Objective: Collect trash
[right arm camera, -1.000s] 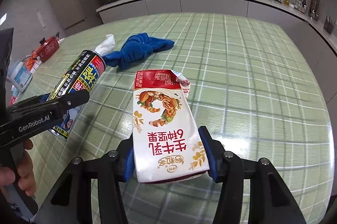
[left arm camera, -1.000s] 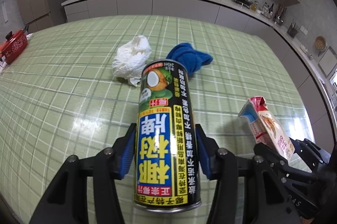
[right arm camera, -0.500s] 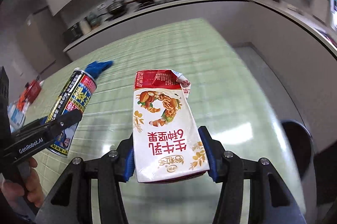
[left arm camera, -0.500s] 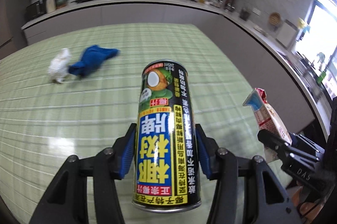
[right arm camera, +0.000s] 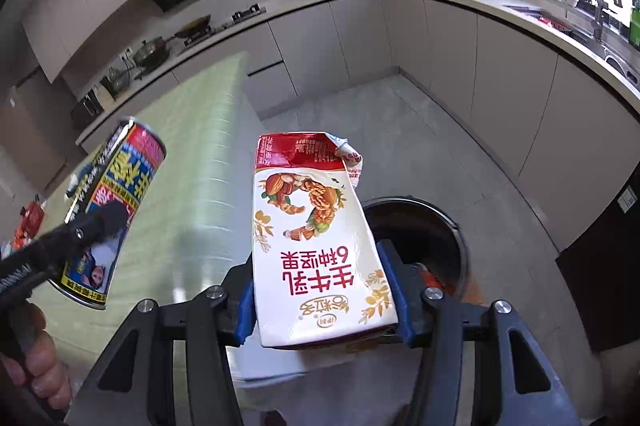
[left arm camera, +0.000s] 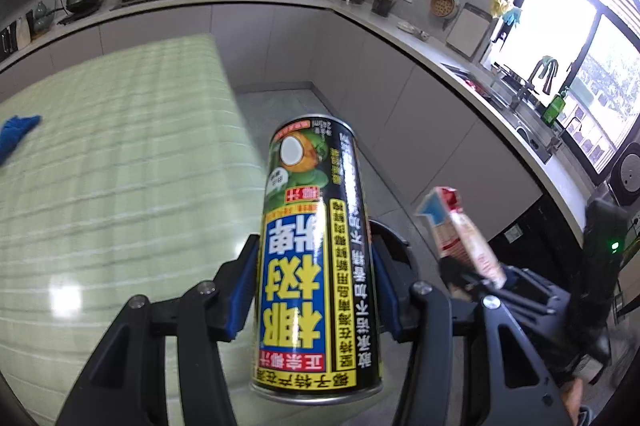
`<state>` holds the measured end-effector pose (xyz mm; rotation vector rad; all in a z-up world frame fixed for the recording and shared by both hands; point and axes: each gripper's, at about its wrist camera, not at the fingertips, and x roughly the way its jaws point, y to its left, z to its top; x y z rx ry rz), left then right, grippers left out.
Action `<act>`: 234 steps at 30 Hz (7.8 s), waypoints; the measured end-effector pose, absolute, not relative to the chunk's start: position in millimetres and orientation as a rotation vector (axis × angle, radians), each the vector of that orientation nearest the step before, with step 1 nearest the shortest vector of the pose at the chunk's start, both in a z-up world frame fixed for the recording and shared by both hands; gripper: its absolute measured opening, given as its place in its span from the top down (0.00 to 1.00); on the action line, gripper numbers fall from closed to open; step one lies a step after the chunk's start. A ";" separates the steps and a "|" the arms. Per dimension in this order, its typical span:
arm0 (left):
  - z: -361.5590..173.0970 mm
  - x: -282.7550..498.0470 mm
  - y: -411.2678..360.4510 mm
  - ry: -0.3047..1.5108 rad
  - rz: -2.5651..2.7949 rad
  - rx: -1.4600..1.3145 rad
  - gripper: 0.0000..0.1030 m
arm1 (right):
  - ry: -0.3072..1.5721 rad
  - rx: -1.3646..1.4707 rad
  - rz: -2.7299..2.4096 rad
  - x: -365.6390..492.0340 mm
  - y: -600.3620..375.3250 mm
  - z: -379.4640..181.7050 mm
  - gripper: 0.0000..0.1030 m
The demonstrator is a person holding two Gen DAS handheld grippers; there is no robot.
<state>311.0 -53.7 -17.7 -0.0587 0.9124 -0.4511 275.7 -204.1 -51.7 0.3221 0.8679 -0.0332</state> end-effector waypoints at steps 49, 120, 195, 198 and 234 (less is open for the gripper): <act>24.0 306.7 -12.3 0.899 -0.310 -0.022 0.32 | 0.820 0.292 -0.072 297.5 -188.8 5.9 0.32; -61.5 499.8 472.2 0.974 -0.030 -0.098 0.63 | 1.010 0.111 0.222 610.9 383.6 -72.1 0.54; -198.6 337.2 -156.6 1.141 -0.123 -0.086 0.46 | 1.034 0.130 0.236 365.0 -328.6 -203.0 0.45; -213.8 341.1 -162.4 1.157 -0.107 -0.089 0.31 | 0.998 0.169 0.214 367.0 -344.4 -201.9 0.37; 94.9 -49.4 11.1 0.648 -0.075 0.050 0.00 | 0.664 0.106 0.070 -79.1 -163.8 81.3 0.17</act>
